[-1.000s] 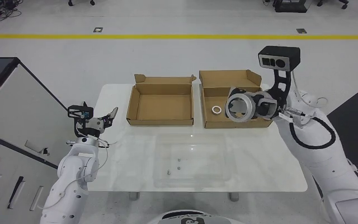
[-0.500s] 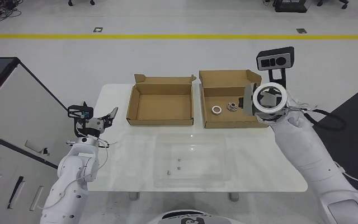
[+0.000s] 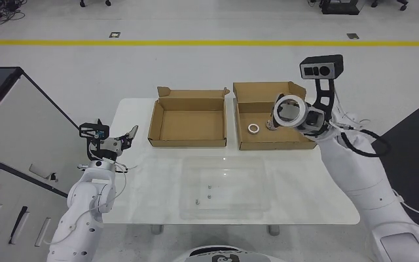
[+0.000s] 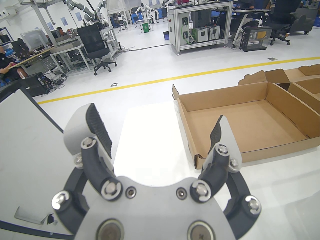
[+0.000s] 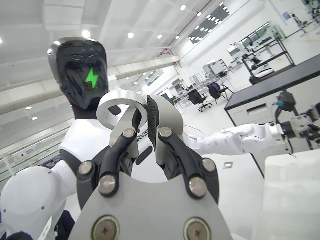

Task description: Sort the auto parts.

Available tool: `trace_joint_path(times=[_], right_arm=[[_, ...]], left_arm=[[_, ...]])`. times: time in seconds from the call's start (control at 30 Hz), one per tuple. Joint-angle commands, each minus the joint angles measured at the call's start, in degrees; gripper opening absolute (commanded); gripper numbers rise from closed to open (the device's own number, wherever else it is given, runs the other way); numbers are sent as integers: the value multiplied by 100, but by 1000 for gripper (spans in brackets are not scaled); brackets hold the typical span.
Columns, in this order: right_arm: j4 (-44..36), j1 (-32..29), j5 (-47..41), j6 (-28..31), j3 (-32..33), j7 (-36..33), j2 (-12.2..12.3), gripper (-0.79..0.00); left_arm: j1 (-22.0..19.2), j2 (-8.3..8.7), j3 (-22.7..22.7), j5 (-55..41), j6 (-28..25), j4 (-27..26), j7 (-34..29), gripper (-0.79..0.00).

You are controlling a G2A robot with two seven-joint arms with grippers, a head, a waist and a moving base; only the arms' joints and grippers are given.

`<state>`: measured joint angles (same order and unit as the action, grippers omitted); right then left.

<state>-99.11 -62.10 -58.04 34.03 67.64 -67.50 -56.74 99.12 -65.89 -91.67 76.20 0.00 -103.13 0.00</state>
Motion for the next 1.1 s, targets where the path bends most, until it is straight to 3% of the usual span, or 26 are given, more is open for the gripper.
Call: trace_joint_path(times=[0.0, 0.17, 0.6, 1.07], right_arm=[[-25, -26, 387, 23, 50, 141, -2, -785], [-157, -106, 711, -18, 82, 324, -25, -785], [-74, -162, -1473, -588, -58, -688, -194, -785], [-60, -156, -1482, -593, -54, -710, -197, -785]], left_arm=[[0, 0, 0, 0, 0, 0, 0, 0], [0, 0, 0, 0, 0, 0, 0, 0], [0, 0, 0, 0, 0, 0, 0, 0], [0, 0, 0, 0, 0, 0, 0, 0]])
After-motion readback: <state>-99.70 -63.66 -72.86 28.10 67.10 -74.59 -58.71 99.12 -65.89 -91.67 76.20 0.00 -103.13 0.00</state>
